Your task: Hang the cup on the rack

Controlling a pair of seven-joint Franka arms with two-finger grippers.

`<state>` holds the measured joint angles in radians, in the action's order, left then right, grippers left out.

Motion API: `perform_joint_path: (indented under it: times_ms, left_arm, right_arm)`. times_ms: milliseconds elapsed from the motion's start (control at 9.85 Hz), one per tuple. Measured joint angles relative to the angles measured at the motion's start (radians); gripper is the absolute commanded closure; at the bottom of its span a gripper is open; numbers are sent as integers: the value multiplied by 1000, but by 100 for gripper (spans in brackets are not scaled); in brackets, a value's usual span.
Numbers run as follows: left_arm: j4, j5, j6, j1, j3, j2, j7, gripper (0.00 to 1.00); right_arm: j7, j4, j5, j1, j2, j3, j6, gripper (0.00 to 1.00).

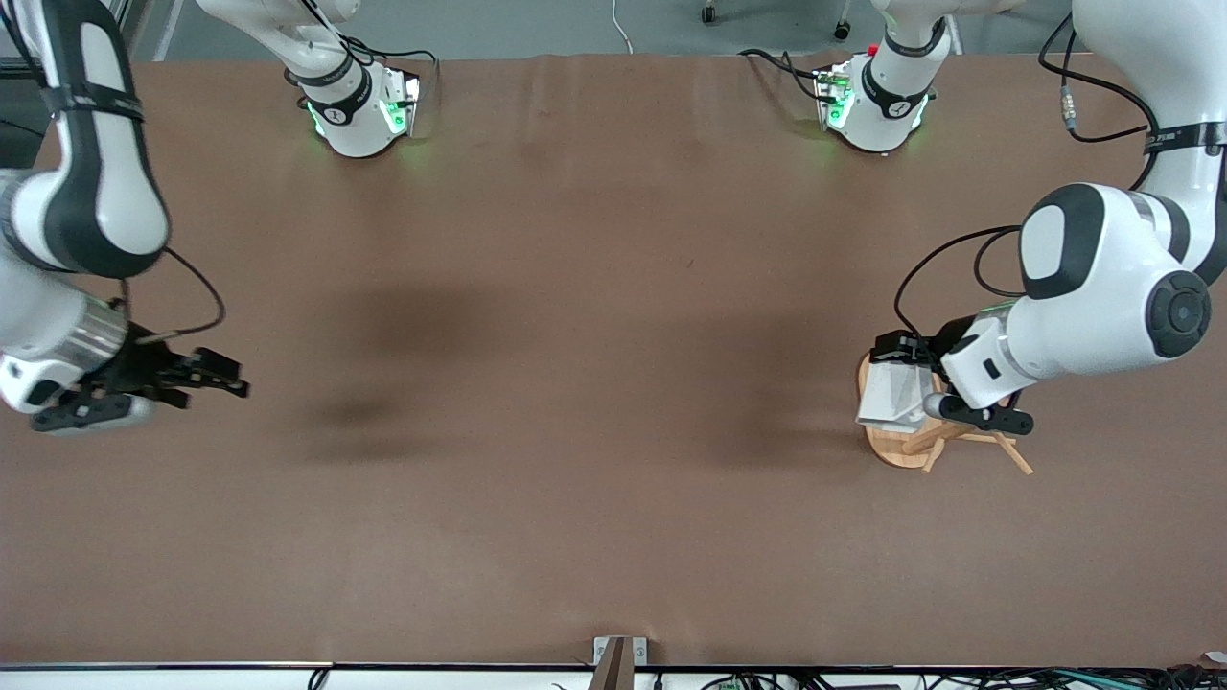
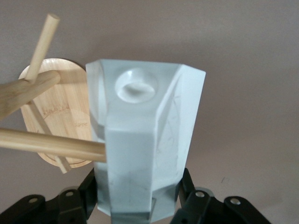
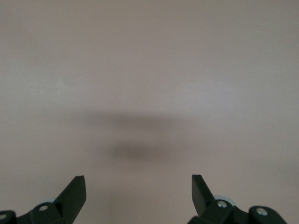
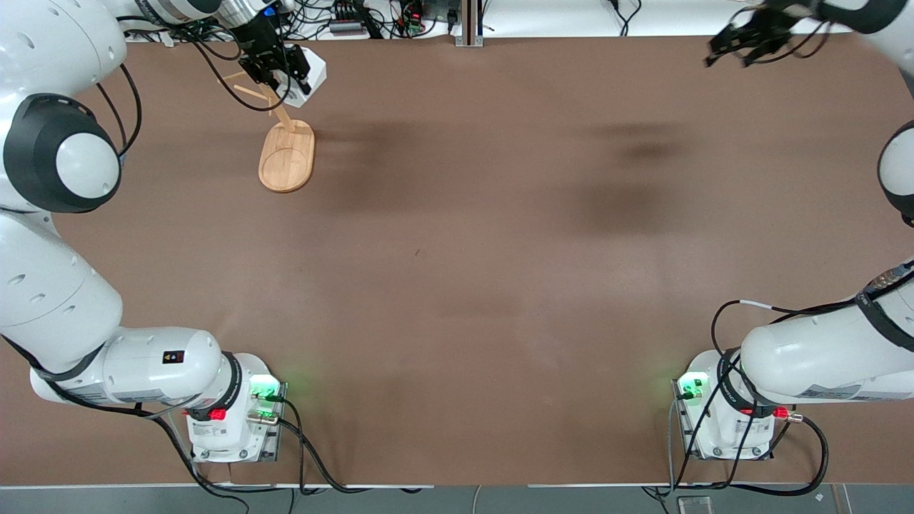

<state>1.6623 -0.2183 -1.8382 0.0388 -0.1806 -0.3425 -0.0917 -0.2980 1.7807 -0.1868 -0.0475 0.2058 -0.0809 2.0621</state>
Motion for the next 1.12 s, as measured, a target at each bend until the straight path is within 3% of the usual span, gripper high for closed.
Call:
perform_joint_path:
  times_ms: [305, 609, 711, 812, 914, 1117]
  left_arm:
    - [0, 0, 0, 5, 2, 0, 13, 99]
    - [20, 0, 3, 33, 7, 1, 19, 96]
    - [28, 0, 3, 35, 11, 1, 37, 80]
    - [31, 0, 14, 35, 12, 2, 58, 5]
    - [31, 0, 36, 34, 12, 4, 66, 0]
    - [30, 0, 93, 35, 15, 28, 75, 0]
  right_arm:
    - [169, -75, 49, -8, -77, -16, -139, 0]
    - [338, -92, 107, -51, -197, 60, -334, 0]
    - [357, -119, 113, -59, -225, 71, -403, 0]
    - [362, -171, 115, -65, -237, 65, -478, 0]
    - [357, -222, 115, -71, -241, 46, -525, 0]
    - [334, -261, 115, -81, -240, 28, -559, 0]
